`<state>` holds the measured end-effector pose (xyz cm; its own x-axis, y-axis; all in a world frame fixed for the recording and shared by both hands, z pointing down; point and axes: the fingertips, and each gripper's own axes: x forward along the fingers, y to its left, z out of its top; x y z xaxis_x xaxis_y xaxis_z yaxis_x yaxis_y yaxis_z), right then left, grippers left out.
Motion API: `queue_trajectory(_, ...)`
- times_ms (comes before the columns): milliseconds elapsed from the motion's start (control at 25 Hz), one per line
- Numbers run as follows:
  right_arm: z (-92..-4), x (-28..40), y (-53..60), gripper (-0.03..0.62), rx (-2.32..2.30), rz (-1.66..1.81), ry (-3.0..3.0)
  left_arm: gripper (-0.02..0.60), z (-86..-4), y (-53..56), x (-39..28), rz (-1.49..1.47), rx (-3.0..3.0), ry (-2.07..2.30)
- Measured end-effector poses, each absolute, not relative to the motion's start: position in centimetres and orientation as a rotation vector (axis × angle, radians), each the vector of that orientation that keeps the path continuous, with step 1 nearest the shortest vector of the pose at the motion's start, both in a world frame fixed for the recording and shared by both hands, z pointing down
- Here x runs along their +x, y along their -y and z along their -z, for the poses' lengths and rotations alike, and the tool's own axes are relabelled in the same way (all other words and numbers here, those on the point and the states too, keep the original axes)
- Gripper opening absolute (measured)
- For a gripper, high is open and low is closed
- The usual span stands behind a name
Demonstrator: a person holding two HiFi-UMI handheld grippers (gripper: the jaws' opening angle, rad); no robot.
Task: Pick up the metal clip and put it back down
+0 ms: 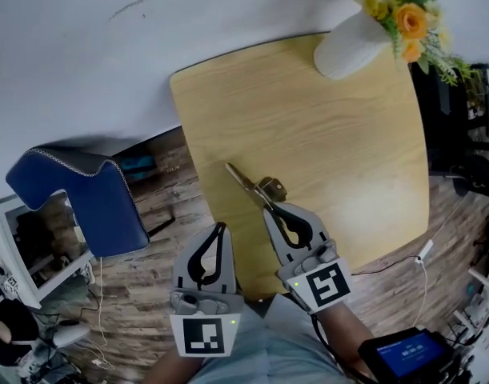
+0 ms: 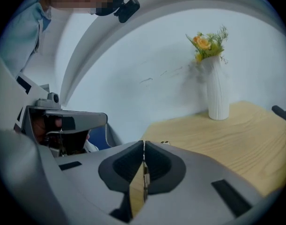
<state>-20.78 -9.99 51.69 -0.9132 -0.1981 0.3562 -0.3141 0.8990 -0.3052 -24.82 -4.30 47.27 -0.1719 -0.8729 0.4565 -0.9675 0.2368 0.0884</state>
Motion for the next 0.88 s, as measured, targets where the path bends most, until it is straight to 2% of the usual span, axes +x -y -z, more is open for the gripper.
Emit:
queue_trajectory(480,-34.1,-13.1,12.5,0.049,0.653,-0.153,2.932,0.018,-31.9,4.6,-19.3,-0.030,1.899,2.262)
queue_trajectory(880,-28.9,-4.4,14.2,0.049,0.905,-0.030,2.867,0.018,-26.9,5.3,-13.8,-0.006,2.084,2.237)
